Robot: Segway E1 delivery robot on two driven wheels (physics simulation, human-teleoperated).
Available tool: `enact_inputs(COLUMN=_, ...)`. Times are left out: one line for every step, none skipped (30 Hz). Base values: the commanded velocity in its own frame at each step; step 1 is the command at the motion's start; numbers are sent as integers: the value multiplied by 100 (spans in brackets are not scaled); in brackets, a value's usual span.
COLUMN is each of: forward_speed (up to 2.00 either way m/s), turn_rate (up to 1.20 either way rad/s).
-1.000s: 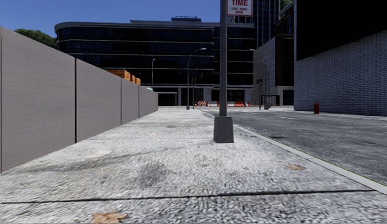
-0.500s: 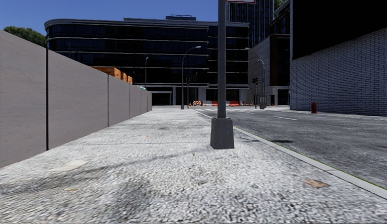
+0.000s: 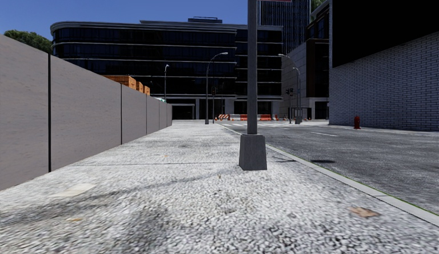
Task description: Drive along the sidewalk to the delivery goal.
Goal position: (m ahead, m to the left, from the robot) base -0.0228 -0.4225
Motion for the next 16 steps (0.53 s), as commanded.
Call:
enact_inputs(forward_speed=0, turn_rate=0)
enact_inputs(forward_speed=0, turn_rate=0)
enact_inputs(forward_speed=0, turn_rate=0)
enact_inputs(forward_speed=0, turn_rate=0)
enact_inputs(forward_speed=0, turn_rate=0)
enact_inputs(forward_speed=0, turn_rate=0)
enact_inputs(forward_speed=0, turn_rate=0)
enact_inputs(forward_speed=0, turn_rate=0)
enact_inputs(forward_speed=0, turn_rate=0)
enact_inputs(forward_speed=0, turn_rate=0)
enact_inputs(forward_speed=0, turn_rate=0)
enact_inputs(forward_speed=0, turn_rate=0)
enact_inputs(forward_speed=0, turn_rate=0)
enact_inputs(forward_speed=0, turn_rate=0)
enact_inputs(forward_speed=0, turn_rate=0)
enact_inputs(forward_speed=0, turn_rate=0)
